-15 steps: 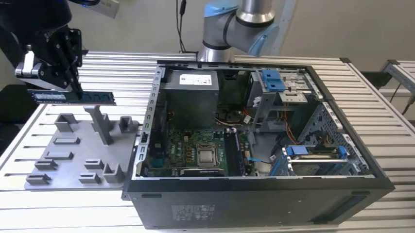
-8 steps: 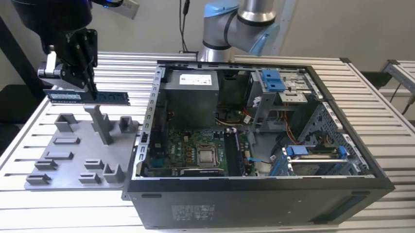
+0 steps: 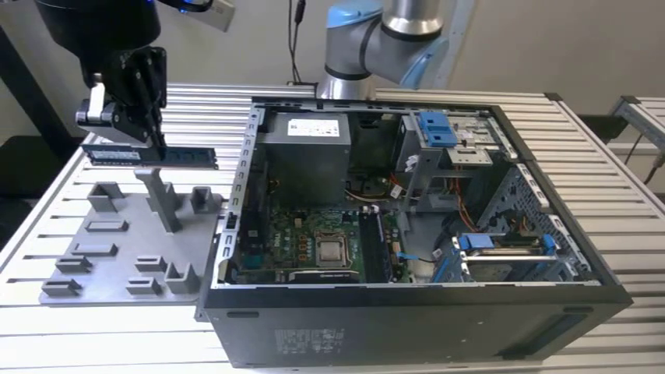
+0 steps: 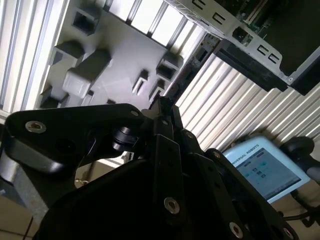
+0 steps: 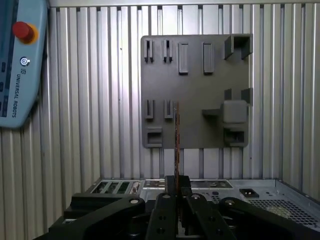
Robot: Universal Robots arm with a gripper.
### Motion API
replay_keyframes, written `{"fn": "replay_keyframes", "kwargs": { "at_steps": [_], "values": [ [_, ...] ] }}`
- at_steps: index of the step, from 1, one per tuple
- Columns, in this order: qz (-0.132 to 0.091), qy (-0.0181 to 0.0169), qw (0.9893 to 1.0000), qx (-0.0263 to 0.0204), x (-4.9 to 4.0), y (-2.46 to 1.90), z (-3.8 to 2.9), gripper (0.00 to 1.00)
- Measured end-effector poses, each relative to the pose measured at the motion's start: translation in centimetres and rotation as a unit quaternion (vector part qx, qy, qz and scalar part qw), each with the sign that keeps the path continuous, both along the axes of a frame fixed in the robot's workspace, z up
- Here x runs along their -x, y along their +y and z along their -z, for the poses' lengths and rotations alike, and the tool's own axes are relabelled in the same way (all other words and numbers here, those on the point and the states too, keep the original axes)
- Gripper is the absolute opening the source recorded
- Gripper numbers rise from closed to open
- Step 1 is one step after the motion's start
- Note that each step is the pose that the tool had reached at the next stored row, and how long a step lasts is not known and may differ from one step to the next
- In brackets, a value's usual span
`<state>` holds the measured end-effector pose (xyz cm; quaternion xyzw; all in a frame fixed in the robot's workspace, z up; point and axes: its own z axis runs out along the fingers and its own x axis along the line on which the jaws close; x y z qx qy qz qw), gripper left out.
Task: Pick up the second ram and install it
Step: 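Pick up the second ram and move it above second insertion slot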
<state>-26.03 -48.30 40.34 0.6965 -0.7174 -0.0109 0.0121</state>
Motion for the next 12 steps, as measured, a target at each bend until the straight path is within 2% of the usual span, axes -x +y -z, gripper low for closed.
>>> {"fn": "replay_keyframes", "kwargs": {
  "at_steps": [12],
  "values": [
    [0.0, 0.0, 1.0, 0.0, -3.01, 0.0, 0.0, 0.14]
  ]
}}
